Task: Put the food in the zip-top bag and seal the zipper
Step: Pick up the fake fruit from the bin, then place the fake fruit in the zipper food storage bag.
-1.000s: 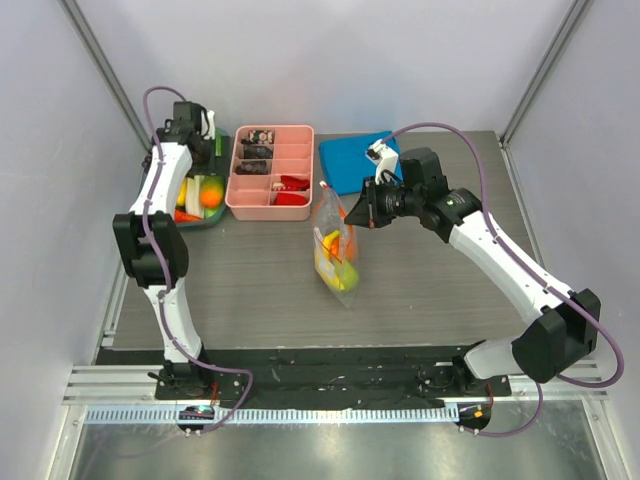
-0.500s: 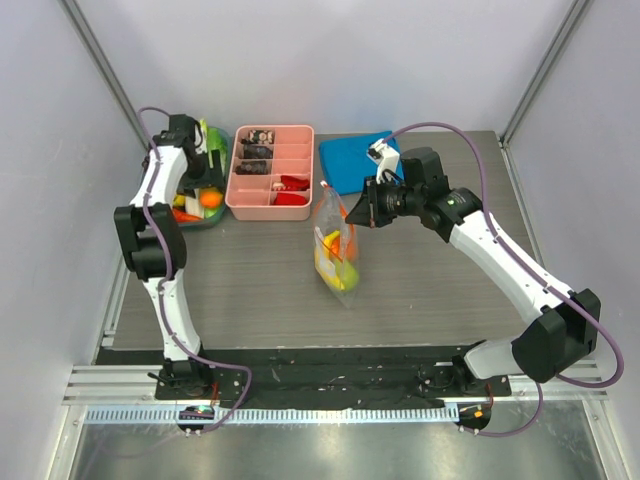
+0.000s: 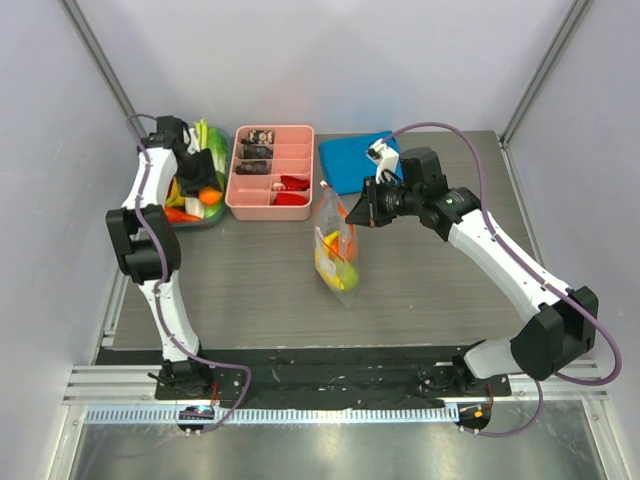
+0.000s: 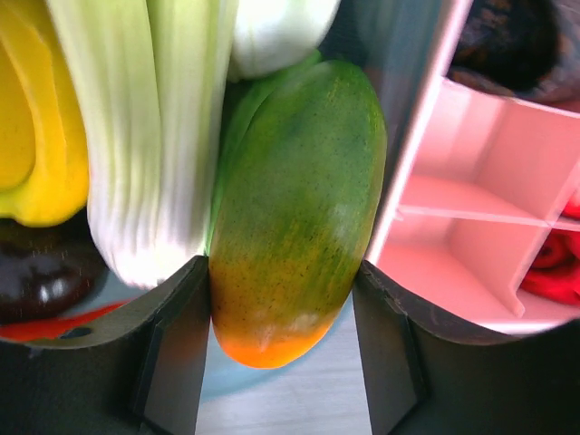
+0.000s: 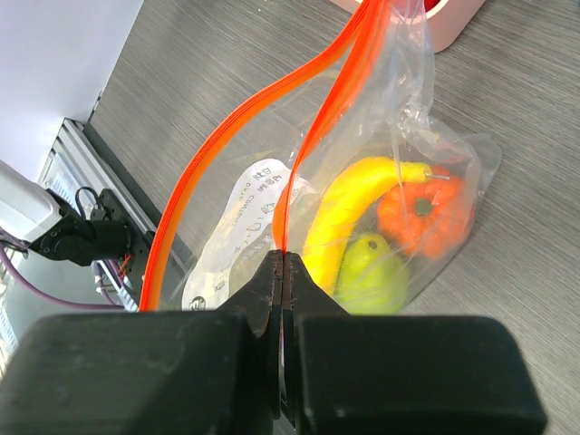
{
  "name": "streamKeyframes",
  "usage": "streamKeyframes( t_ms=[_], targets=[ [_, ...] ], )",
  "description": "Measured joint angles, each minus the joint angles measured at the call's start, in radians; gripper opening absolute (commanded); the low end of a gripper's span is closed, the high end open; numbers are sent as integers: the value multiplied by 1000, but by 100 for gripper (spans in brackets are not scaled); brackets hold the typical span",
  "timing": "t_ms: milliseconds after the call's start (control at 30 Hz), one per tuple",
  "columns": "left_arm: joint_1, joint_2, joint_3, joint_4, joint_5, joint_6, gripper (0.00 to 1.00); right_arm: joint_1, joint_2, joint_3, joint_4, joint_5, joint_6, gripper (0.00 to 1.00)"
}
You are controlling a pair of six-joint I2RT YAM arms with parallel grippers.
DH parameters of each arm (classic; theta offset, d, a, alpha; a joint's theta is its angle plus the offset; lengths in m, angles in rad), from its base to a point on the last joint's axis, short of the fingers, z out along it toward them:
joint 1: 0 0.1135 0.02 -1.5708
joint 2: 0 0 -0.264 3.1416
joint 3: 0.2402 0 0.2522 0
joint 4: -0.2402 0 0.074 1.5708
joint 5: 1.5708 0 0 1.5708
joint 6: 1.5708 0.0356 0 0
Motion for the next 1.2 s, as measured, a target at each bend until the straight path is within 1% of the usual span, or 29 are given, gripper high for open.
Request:
streamKeyframes(
  t_ms=[33,133,200,267,300,367,467,533,633,767,867,1033,1067,1100,1167,1200],
  targets=[
    [0,-16,-7,-1,11,-1,41,0,0,0,0,0,0,1],
    [-8,-128,-46,-2,77,-4,40,0,0,0,0,0,0,1],
    [-36,-221,-47,1,119,-9,40,0,0,0,0,0,0,1],
    [-89,-319,-47,8,158,-21,40,0,0,0,0,0,1,1],
    [-133,-396,-47,13,185,-27,40,0,0,0,0,0,1,1],
    [-235,-470,-50,24,214,-42,41,0,0,0,1,0,5,1],
    [-382,-584,-113,66,288,-97,42,0,0,0,2,0,12,1],
    [-437,-620,-154,72,333,-138,42,0,0,0,6,0,18,1],
    [-489,-630,-214,85,387,-206,43,-1,0,0,11,0,27,1],
    [-533,-627,-343,98,457,-304,42,-1,0,0,17,0,32,1],
    [-546,-617,-420,97,506,-369,43,-1,-1,0,21,1,35,1],
    [-546,-604,-464,93,544,-446,44,0,-14,-6,29,5,38,1],
    [-546,-603,-464,93,548,-462,46,1,-18,-8,32,5,38,1],
    [-546,-602,-464,94,550,-471,52,2,-23,-12,36,5,39,1],
    [-546,-597,-464,96,556,-494,58,7,-29,-18,43,4,39,1],
    [-546,-590,-463,96,558,-507,70,10,-32,-21,47,4,39,1]
  ],
)
